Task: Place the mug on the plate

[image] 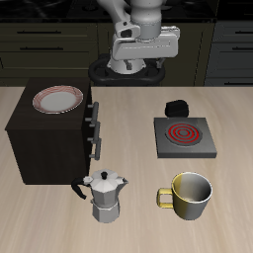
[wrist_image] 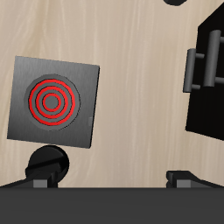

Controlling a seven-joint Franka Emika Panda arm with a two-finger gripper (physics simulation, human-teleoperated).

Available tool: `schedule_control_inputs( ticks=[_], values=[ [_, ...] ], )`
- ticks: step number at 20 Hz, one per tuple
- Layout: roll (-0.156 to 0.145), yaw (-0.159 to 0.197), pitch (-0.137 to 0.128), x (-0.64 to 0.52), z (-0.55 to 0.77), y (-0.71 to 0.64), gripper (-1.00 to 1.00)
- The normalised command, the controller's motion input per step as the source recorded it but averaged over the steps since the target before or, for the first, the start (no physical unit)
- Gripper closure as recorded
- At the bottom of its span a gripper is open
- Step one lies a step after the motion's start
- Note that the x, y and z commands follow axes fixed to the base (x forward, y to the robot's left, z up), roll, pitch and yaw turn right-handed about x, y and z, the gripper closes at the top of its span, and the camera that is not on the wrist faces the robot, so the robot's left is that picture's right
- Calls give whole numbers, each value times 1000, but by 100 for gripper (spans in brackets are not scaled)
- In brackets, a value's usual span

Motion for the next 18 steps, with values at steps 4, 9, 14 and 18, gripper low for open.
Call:
schedule_control_inputs(
  ticks=[4,9,14,18],
  values=[
    [-24,-12,-15,454,111,249,-100],
    [-3,7,-26,336,133,157,-100],
    [20,-20,8,486,135,229,-100],
    [-23,-49,-3,487,223,126,-100]
  ],
)
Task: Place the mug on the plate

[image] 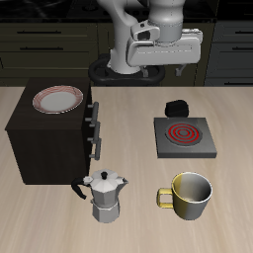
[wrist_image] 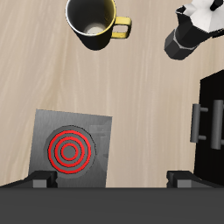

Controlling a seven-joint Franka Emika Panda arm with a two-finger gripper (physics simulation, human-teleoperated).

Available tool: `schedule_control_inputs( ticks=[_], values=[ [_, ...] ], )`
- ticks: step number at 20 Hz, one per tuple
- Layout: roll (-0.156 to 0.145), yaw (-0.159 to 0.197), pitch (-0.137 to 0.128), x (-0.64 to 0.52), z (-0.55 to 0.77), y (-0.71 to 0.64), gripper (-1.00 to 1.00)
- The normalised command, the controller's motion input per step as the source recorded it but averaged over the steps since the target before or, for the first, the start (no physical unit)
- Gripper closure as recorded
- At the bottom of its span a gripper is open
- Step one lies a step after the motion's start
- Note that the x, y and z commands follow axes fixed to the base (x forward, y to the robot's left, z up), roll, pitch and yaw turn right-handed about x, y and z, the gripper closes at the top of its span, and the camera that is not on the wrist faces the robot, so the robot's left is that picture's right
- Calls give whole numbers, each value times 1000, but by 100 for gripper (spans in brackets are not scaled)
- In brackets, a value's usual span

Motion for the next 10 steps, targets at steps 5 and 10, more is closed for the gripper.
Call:
schedule_control_inputs(
  ticks=[5,10],
  values=[
    [0,-16,-10,313,107,106,-100],
    [13,-29,13,407,-8,153,-100]
  ],
)
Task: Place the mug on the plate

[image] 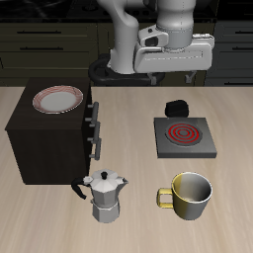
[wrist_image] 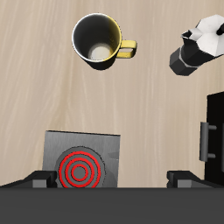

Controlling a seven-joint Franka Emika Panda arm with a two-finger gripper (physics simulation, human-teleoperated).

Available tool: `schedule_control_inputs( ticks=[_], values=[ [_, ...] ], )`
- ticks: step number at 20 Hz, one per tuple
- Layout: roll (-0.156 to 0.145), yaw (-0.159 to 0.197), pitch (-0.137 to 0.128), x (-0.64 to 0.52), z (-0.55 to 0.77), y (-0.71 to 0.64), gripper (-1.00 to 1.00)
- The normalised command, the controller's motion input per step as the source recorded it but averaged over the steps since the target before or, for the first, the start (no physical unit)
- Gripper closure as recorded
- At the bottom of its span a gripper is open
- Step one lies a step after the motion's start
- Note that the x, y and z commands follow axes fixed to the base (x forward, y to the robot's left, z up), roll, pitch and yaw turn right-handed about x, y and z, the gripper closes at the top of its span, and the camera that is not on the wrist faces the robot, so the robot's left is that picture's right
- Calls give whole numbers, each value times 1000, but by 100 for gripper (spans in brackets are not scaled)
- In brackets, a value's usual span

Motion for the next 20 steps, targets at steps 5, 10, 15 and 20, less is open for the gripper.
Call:
schedule_control_inputs(
  ticks=[5,10,15,20],
  values=[
    [-54,-60,-2,598,47,-2,-100],
    [-20,-3,-21,497,47,20,-100],
    [-5,-54,35,399,15,-10,-100],
    [28,-12,0,303,5,135,-100]
  ],
)
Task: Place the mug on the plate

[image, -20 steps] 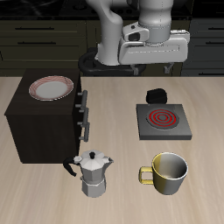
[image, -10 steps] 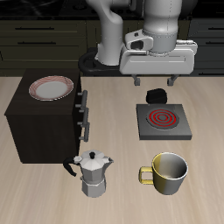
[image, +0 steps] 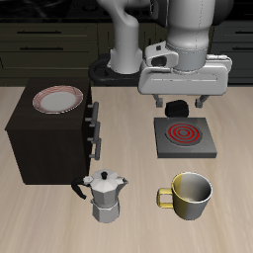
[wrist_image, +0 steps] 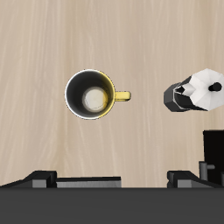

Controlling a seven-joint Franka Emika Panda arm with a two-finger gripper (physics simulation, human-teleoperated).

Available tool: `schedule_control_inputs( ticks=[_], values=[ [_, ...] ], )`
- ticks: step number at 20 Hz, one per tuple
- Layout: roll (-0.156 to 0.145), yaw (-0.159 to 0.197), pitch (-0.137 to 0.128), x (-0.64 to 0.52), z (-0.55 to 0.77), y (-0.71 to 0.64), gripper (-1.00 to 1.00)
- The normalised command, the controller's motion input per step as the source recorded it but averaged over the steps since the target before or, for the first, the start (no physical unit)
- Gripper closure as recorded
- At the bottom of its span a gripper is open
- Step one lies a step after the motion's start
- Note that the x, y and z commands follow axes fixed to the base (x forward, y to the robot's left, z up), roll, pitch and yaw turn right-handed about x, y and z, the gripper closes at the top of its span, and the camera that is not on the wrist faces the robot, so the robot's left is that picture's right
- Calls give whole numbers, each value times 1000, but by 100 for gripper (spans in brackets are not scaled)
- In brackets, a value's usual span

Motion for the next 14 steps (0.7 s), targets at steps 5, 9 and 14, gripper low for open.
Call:
schedule_control_inputs(
  ticks=[5,9,14],
  values=[
    [29,-4,-9,250,15,133,-100],
    [-24,-33,4,260,31,21,-100],
    [-9,-6,-8,276,2,70,-100]
  ],
)
